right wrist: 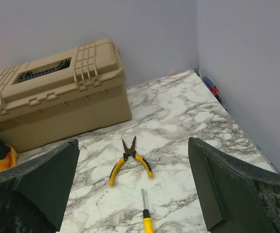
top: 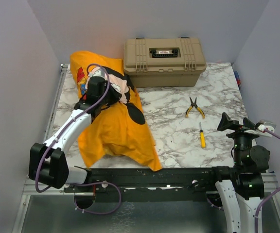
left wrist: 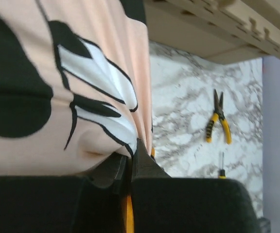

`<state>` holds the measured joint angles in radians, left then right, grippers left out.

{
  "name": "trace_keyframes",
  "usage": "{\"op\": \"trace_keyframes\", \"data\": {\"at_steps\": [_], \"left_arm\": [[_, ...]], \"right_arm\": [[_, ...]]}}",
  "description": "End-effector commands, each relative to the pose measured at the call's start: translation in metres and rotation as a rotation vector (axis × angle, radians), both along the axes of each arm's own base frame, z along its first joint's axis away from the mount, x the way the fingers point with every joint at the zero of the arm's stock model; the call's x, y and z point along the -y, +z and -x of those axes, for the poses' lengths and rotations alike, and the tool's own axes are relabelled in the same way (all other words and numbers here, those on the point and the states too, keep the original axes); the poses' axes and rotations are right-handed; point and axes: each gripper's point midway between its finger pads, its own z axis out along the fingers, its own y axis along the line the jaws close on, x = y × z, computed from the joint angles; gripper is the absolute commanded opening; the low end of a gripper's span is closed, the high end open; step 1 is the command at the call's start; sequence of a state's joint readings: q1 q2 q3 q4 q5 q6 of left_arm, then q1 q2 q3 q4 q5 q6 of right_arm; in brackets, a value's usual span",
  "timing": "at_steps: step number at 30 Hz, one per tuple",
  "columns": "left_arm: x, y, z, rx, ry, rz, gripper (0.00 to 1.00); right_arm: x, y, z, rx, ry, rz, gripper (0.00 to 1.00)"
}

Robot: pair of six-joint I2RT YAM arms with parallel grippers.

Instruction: Remove the pillowcase from the pillow

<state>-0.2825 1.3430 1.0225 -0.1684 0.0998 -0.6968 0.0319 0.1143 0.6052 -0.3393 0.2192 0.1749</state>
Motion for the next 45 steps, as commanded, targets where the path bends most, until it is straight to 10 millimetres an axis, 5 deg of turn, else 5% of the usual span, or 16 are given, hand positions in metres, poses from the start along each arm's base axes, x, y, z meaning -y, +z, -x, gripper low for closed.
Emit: {"op": "trace_keyframes", "data": {"at_steps": [1,6,14,19,23,29,34,41,45], "left_arm": [[0.086,0.034,0.05,-0.001,-0.289,0.182,0.02],[0.125,0.029,0.077,-0.024,-0.416,0.201,0.19],[0.112,0.046,0.083,0.067,-0.44,0.103,0.54],[0.076,0.059,0.076,0.118,-0.278,-0.003,0.65],[0.024,0.062,0.073,0.151,-0.022,-0.08,0.72],[-0.051,0.059,0.1,0.202,0.312,-0.072,0.8],[-0.094,0.033,0.127,0.216,0.491,-0.042,0.8],[-0.105,-0.018,0.146,0.195,0.576,0.128,0.8],[-0.095,-0.027,0.147,0.249,0.535,0.253,0.8]], "right_arm": [[-0.003,-0.001,-0.001,0.001,0.017,0.007,1.0],[-0.003,-0.003,-0.002,-0.011,0.016,0.01,1.0],[-0.006,-0.006,-0.006,-0.03,0.031,0.012,1.0],[-0.007,-0.007,-0.008,-0.036,0.04,0.012,1.0],[-0.008,-0.008,-0.008,-0.039,0.041,0.014,1.0],[-0.01,-0.008,-0.009,-0.037,0.054,0.016,1.0],[-0.011,-0.007,-0.009,-0.031,0.061,0.019,1.0],[-0.012,-0.006,-0.008,-0.029,0.067,0.019,1.0],[-0.013,-0.007,-0.009,-0.03,0.07,0.021,1.0]]}}
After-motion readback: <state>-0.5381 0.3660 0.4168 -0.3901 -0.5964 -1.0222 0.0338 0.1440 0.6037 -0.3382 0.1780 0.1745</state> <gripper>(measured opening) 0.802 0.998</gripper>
